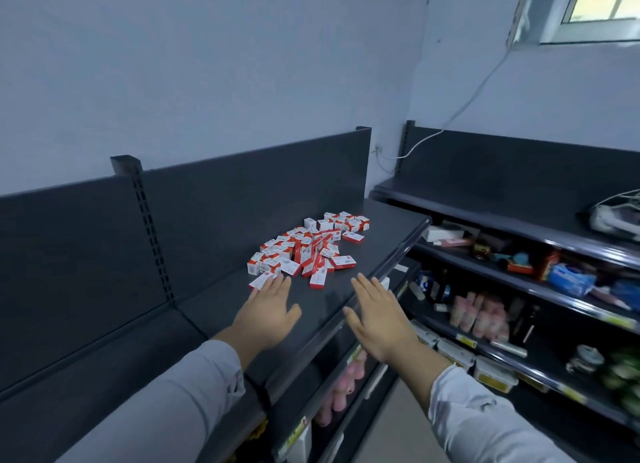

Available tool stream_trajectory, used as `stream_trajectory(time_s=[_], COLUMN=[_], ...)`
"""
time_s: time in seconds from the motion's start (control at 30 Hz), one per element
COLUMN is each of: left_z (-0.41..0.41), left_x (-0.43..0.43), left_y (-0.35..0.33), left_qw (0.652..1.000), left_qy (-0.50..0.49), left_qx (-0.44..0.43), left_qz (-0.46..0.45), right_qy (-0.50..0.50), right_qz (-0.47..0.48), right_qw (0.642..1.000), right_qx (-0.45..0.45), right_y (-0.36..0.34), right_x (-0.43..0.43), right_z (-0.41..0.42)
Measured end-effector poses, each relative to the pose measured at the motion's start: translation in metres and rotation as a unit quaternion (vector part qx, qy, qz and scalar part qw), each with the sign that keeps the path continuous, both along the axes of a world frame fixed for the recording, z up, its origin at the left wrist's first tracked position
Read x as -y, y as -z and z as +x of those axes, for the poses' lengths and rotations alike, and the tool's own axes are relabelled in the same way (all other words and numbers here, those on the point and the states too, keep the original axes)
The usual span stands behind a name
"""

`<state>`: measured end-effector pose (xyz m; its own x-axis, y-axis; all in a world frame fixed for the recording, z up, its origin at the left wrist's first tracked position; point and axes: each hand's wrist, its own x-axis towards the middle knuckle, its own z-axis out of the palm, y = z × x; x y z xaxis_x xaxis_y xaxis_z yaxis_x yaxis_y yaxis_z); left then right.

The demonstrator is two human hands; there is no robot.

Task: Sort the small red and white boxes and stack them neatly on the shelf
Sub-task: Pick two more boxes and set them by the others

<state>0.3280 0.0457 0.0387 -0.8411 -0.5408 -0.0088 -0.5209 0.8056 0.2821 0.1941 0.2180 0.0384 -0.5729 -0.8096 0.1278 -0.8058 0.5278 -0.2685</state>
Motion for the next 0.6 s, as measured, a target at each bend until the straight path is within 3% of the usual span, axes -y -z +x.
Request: stream_trajectory(time_s=[0.6], left_z=[-0.161], left_x=[0.091], left_y=[0.017], left_qw=[0.995], left_qy=[0.101], left_qx=[0.012], left_qz=[0.021], right_qy=[0.077], right_qz=[0.035], right_qw=[0.996], right_qx=[-0.001], right_y=[0.012], right_x=[0.082], right_z=[-0.124])
